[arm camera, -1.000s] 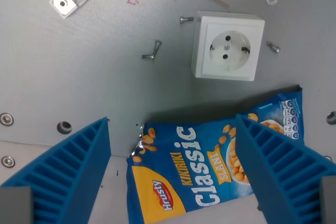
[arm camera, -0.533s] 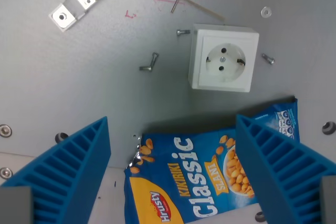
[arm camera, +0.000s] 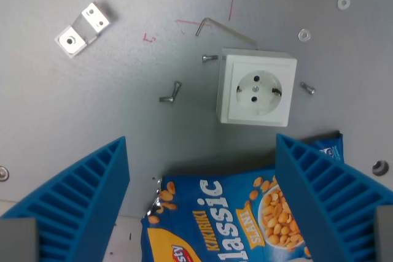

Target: Rotate around base negative y

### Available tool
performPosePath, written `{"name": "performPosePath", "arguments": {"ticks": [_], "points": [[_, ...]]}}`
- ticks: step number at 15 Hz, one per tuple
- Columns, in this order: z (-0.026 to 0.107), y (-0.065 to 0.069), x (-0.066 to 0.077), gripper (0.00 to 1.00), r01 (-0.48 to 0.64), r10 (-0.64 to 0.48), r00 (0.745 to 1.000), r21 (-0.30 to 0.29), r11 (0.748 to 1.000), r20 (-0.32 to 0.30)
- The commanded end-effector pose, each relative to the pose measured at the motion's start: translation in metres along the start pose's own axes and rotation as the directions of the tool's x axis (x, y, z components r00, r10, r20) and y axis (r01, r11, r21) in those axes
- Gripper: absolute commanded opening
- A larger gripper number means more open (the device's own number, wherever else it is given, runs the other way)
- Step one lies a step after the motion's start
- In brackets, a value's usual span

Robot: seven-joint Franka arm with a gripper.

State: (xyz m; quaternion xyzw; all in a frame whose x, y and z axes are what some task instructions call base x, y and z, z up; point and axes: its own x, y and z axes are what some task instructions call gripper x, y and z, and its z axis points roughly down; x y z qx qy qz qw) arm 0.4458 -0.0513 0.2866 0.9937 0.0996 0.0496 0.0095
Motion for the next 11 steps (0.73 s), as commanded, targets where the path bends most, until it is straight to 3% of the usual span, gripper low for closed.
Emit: {"name": "performPosePath", "arguments": {"ticks": [1,11], "points": [[-0.0031,-0.0038,-0.0156,1.00,-0.008,-0.005,0.963,-0.046,0.999,-0.269],[-0.0031,-0.0038,-0.0156,1.00,-0.019,-0.011,0.920,-0.071,0.997,-0.392]]}}
